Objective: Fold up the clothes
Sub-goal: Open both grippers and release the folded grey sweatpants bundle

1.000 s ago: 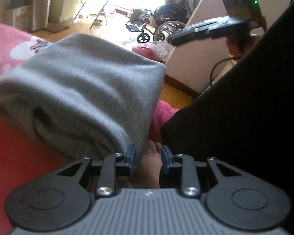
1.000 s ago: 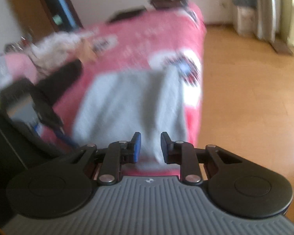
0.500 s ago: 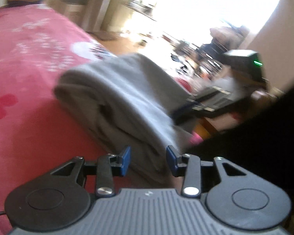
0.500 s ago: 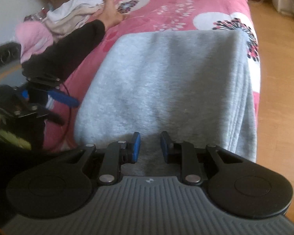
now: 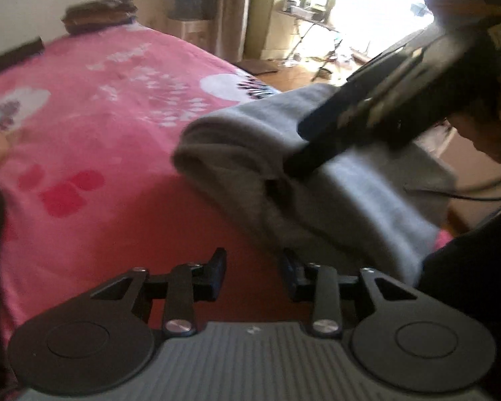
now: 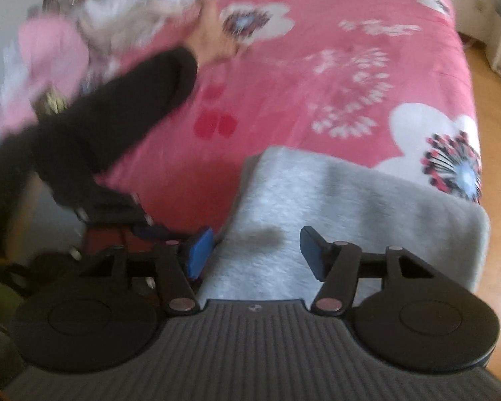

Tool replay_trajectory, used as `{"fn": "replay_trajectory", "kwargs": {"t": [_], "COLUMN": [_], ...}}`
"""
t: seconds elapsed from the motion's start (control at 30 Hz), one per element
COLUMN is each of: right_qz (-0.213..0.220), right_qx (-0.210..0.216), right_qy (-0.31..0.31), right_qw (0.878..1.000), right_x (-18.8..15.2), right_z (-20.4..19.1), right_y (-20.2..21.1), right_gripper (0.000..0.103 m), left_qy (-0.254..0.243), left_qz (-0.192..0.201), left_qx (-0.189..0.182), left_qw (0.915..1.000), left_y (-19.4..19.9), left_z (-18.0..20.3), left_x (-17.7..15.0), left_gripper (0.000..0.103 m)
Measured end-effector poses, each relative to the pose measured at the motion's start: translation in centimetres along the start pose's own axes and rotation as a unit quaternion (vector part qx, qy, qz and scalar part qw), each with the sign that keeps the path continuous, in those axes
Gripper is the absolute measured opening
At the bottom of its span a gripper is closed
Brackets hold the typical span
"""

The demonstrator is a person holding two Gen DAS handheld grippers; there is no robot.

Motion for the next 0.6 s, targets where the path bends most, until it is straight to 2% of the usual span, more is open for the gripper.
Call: {"fn": "replay_trajectory", "kwargs": {"t": [0.03,0.1,0.13,0.17,0.23,0.3,0.5,0.6], "right_qz": [-0.005,-0.008,-0.004,0.0,0.011,0.02,0.036,0.038], "right_qx": [-0.015,-0.038,-0.048,-0.049,-0.05,-0.05,-0.033,-0.027], "right_qy": [0.016,0.042,0.046,0.04,0.023,0.009,-0.037,-0.043], "right_qw": [1.0,0.998,0.998,0.998,0.998,0.999,0.998,0.998], "right_x": [-0.3,-0.8,-1.0,-1.1,-1.3,-1.2,-1.0,-1.0], "right_z": [-0.4,-0.9,-0.9,-0.8,-0.6,-0.6,-0.1,-0.1], "right_y": [-0.6,-1.3,-1.5,-1.4,-0.9,-0.4,-0.1,-0.3], "right_gripper": [0.056,0.044,0.031,0.025,0.02,0.017,0.015,0.015], "left_qy": [0.009,0.039,0.064,0.09,0.141,0.179,0.207,0.189], "left_qz": [-0.001,0.003,0.01,0.017,0.026,0.024,0.009,0.009], "left_qx": [0.004,0.004,-0.001,-0.006,-0.024,-0.046,-0.047,-0.031], "left_qw": [1.0,0.9992,0.9979,0.9958,0.9894,0.9824,0.9772,0.9814], "left_y": [0.0,0.1,0.2,0.4,0.1,-1.0,-3.5,-3.7], "left_z": [-0.5,-1.5,-2.2,-2.9,-4.0,-4.5,-4.9,-4.7], "left_x": [0.0,0.1,0.3,0.5,1.2,1.7,1.5,1.4], "left_gripper": [0.031,0.031,0.031,0.031,0.03,0.03,0.029,0.026]}}
Point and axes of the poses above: each gripper's, at about its wrist camera, not at the fingertips, and y roughly against the way its jaws point, z to its right, x to its top, the point moved 9 cm from there along -y, roughly the way its jaws point, and after that the axes turned 10 degrees about -y, right-handed, at the moved point
